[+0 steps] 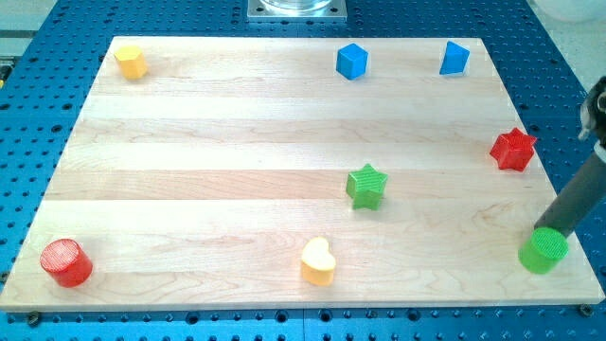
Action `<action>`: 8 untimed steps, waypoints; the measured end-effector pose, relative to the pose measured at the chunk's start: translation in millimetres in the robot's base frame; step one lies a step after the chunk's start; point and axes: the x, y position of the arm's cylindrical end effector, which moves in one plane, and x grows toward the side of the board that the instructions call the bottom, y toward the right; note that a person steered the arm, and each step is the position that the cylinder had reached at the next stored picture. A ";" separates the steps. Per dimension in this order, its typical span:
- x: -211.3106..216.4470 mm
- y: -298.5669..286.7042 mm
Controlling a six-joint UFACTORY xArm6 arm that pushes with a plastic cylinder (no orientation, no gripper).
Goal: Slide the green star parallel to the left of the red star
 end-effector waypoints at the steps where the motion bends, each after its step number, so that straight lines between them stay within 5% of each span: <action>1: -0.5 -0.1; 2: -23.8 -0.7; 8: -75.9 -288.5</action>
